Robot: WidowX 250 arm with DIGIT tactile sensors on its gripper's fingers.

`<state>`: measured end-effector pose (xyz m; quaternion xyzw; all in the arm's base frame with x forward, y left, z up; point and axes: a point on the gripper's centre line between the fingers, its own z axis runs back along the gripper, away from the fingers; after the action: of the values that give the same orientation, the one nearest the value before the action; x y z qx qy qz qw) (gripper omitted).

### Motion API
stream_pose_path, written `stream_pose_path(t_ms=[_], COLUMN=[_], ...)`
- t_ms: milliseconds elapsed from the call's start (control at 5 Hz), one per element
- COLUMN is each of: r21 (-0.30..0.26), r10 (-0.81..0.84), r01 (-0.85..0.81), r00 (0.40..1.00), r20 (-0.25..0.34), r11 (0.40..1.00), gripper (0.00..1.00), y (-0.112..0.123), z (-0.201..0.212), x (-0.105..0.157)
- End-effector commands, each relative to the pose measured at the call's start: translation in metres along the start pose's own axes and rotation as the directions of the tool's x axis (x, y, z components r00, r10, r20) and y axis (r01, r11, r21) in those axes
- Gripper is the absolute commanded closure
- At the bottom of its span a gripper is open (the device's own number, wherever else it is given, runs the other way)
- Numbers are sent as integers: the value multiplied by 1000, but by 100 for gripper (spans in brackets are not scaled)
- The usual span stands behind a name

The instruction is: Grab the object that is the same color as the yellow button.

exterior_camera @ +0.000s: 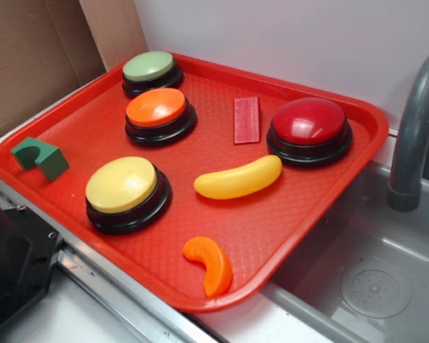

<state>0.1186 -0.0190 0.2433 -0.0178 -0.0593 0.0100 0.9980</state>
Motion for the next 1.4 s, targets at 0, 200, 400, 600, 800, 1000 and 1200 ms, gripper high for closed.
stream_pose_path(t_ms=[0,200,400,600,800,1000,1200], r21=[0,-20,-31,-35,20,40,52], r10=[0,-123,-223,-264,-260,-248,-266], r01=[0,124,225,266,260,250,270], r00=[1000,992,973,963,966,968,961], r20=[0,32,58,45,4,-40,-74], r11=[1000,992,974,963,966,968,961], gripper=[0,0,0,0,0,0,0], y=[0,-32,-67,-86,-94,-98,-99], z=[0,-7,-26,-52,-93,-129,-154], x=[0,21,45,60,74,77,75])
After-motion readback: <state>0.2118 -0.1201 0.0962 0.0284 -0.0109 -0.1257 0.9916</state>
